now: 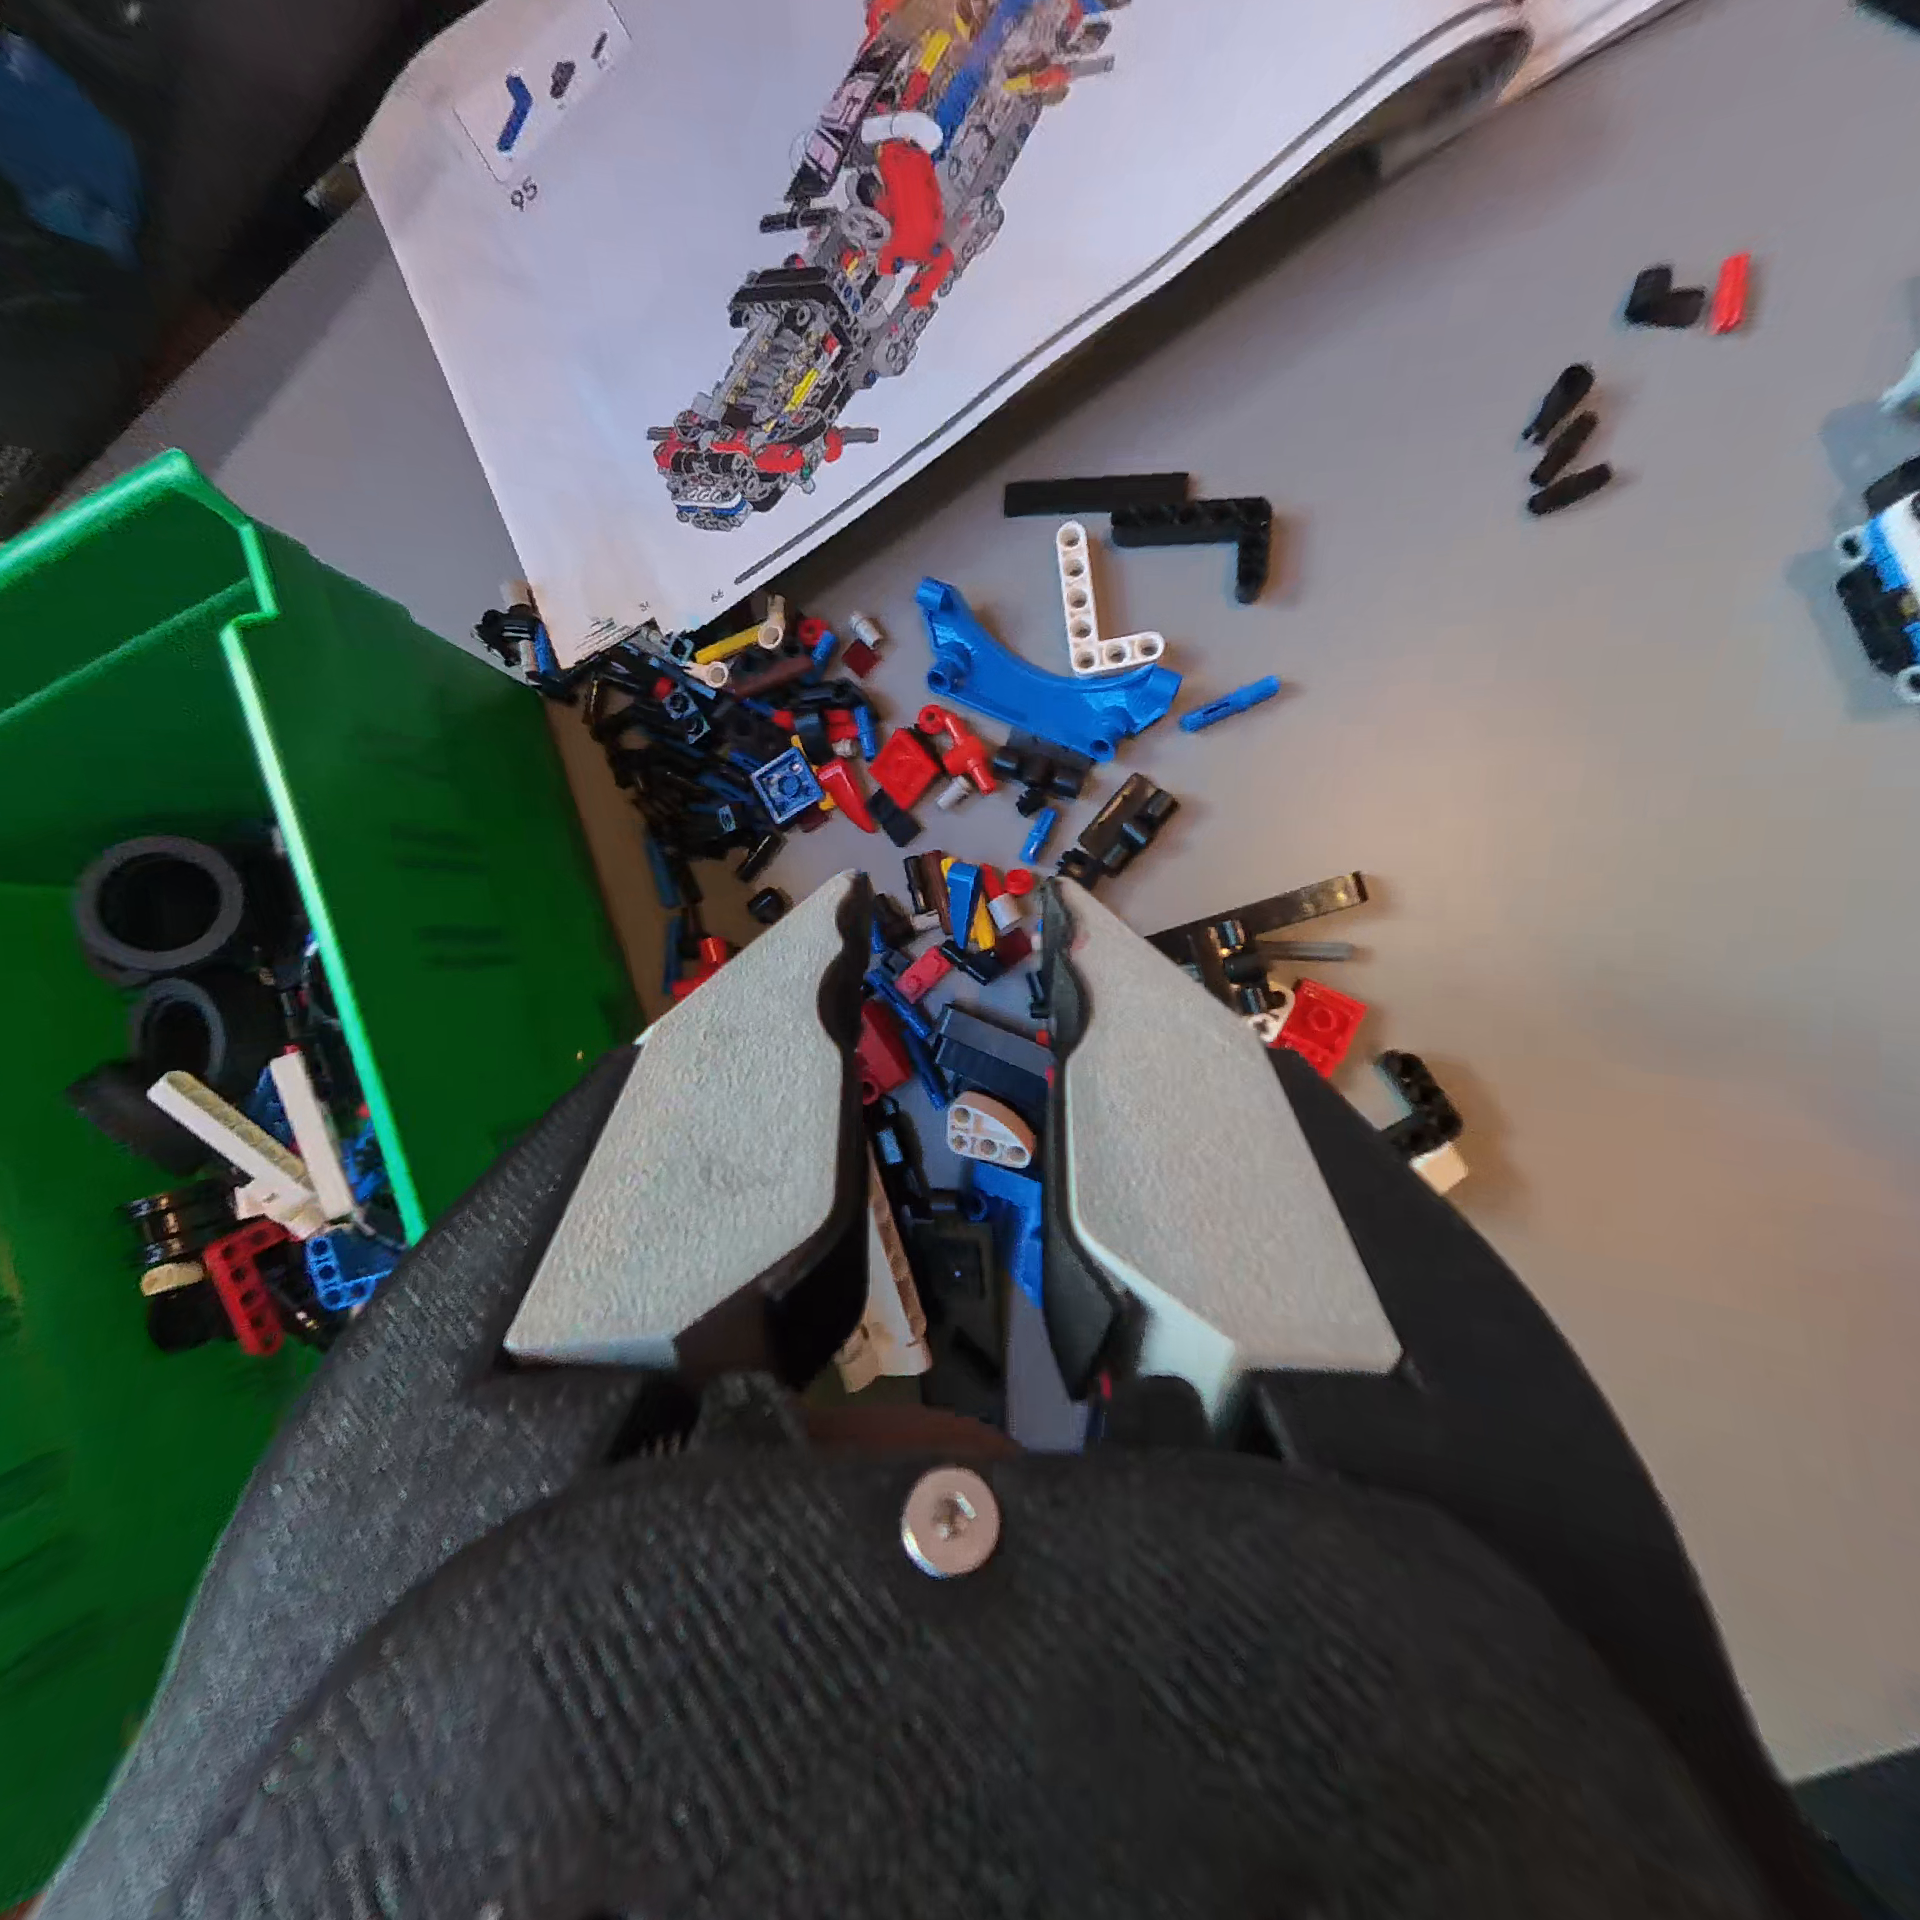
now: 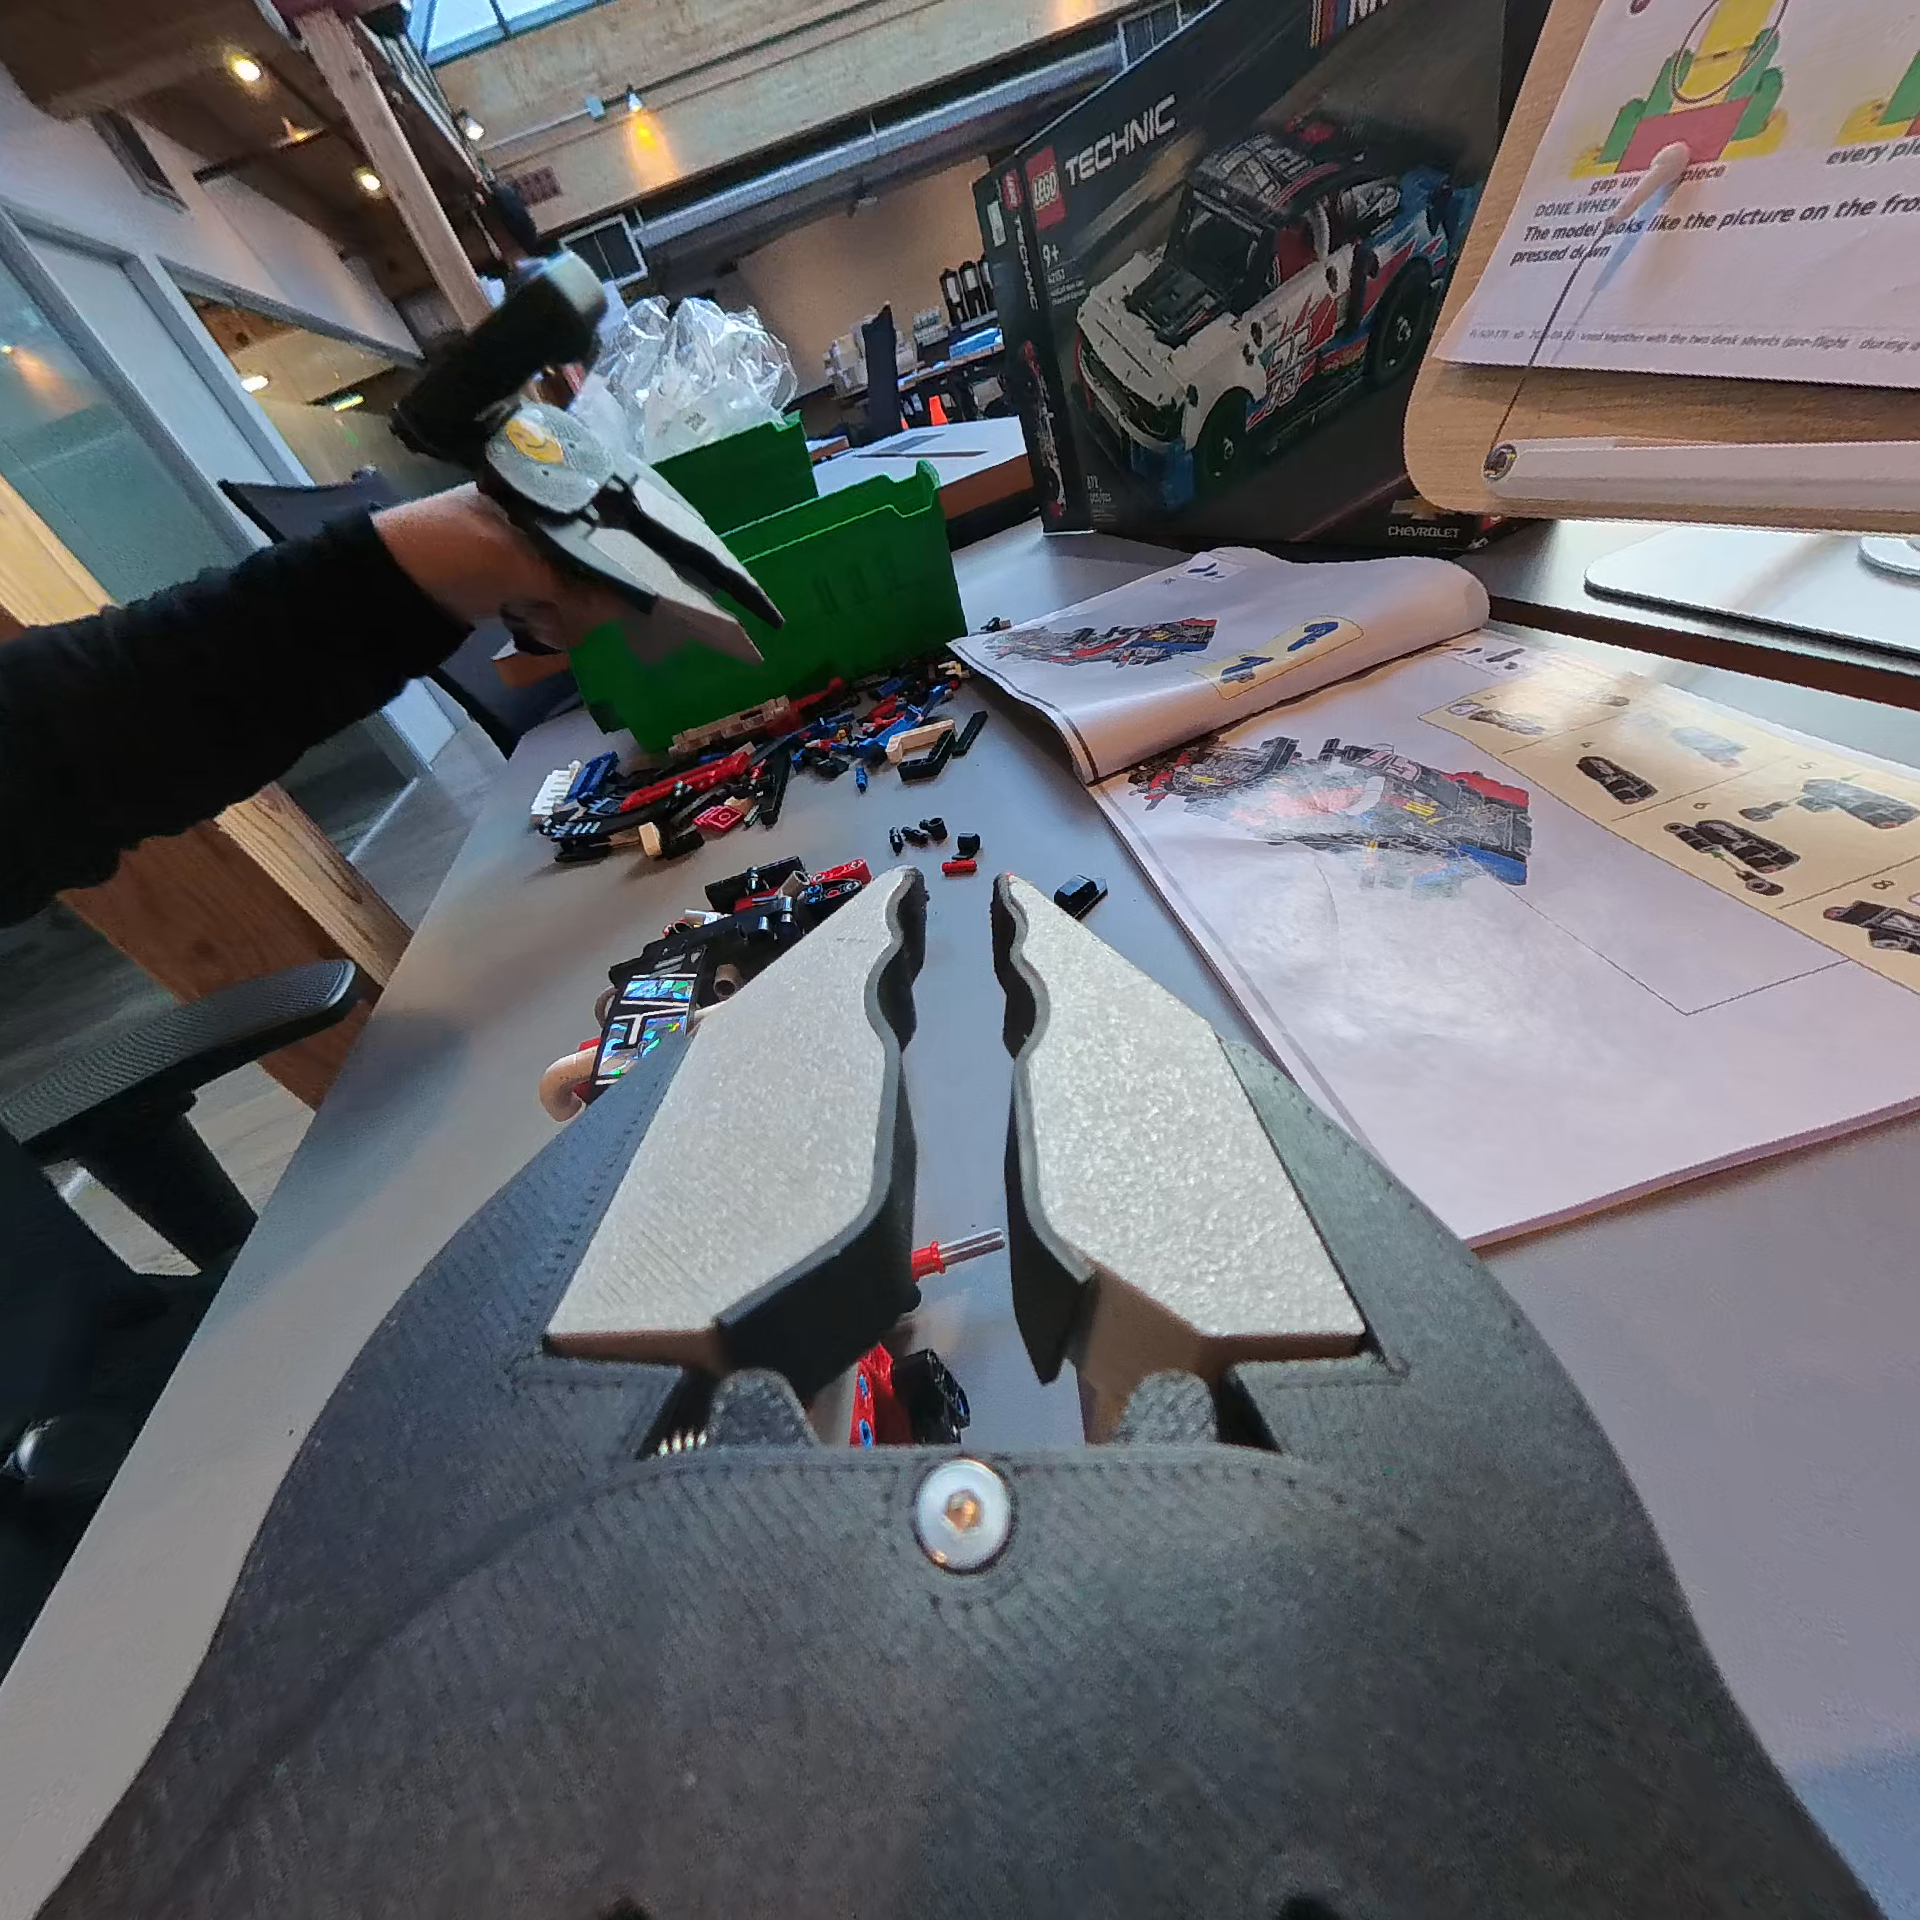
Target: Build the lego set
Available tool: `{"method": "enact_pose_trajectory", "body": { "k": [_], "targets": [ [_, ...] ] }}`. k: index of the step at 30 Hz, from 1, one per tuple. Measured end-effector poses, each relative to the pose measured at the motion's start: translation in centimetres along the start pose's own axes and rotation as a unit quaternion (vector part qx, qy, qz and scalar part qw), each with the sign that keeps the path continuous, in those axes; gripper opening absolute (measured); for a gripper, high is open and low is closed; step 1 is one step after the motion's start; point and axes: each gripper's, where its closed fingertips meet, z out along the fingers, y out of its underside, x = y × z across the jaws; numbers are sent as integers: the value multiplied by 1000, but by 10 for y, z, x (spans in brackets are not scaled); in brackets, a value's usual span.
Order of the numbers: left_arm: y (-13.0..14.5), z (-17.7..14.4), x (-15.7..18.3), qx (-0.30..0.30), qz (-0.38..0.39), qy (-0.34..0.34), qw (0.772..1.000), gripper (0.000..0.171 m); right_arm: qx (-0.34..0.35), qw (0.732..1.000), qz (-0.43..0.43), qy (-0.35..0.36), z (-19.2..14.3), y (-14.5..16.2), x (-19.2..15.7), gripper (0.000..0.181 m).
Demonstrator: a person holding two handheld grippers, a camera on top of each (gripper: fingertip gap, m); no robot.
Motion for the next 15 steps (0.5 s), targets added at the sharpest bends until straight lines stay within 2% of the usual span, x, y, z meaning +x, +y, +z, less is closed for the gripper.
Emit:
{"method": "enact_pose_trajectory", "body": {
  "k": [9, 15],
  "targets": [
    [-1, 27, 7, -23, 7, 26, 999, 26, -2, 1000, 0, 0, 0, 1, 0, 9],
    [7, 53, 13, -64, 25, 50, 996, 26, -5, 1000, 3, -4, 1, 1, 0, 9]
  ]
}}
